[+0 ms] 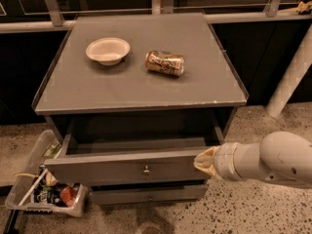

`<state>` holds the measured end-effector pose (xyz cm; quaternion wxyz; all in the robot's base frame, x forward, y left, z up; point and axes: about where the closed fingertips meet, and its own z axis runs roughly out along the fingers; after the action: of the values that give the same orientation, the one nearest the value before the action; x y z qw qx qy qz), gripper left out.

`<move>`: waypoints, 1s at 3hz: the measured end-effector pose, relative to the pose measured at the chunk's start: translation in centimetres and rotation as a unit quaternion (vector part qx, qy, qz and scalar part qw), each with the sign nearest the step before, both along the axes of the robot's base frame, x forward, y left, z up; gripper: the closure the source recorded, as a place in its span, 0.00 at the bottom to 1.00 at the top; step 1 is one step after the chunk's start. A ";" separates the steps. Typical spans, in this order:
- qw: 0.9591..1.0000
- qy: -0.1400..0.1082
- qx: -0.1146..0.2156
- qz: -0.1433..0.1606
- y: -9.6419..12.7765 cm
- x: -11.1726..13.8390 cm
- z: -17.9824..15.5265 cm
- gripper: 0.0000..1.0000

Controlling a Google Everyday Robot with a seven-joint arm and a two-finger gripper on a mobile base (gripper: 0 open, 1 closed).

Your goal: Close top drawer

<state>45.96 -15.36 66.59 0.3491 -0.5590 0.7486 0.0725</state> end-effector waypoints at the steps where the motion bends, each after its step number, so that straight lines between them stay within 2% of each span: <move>1: 1.000 0.000 0.000 0.000 0.0 0.0 0.0 1.00; 2: 1.000 -0.014 0.007 0.011 0.4 -0.8 1.4 1.00; 3: 1.000 0.013 -0.006 0.018 1.3 0.2 -1.1 1.00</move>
Offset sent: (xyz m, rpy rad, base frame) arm -0.0213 0.0083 0.0368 0.0383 -0.0698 0.0521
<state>46.12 -14.08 65.50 0.3351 -0.5734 0.7431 0.0816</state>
